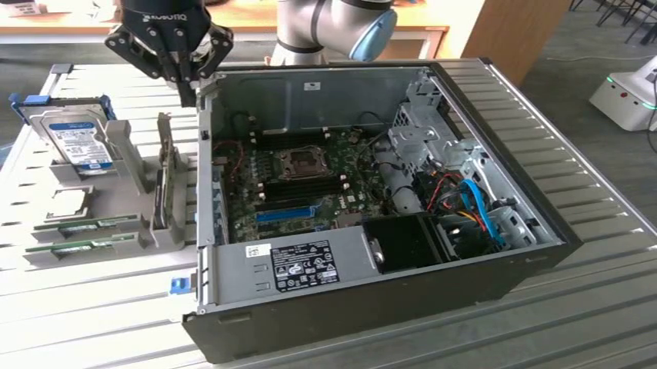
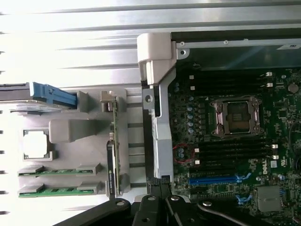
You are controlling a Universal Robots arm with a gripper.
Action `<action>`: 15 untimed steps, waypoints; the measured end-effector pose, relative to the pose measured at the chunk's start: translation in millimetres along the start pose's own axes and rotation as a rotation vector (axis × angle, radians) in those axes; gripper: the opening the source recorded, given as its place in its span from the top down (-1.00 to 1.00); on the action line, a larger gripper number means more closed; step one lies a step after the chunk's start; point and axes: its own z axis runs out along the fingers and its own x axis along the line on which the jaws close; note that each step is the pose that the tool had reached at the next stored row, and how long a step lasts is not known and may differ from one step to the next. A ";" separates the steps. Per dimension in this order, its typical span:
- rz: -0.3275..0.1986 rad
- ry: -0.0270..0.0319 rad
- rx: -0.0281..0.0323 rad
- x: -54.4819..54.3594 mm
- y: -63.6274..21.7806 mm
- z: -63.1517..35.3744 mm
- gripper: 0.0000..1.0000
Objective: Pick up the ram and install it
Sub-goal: 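Reach for the ram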
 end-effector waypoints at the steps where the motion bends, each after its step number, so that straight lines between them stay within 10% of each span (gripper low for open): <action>1: 0.000 0.0002 0.0001 2.0 -0.2 0.1 0.79; 15: 0.001 0.0022 0.0002 30.6 -2.4 1.7 0.79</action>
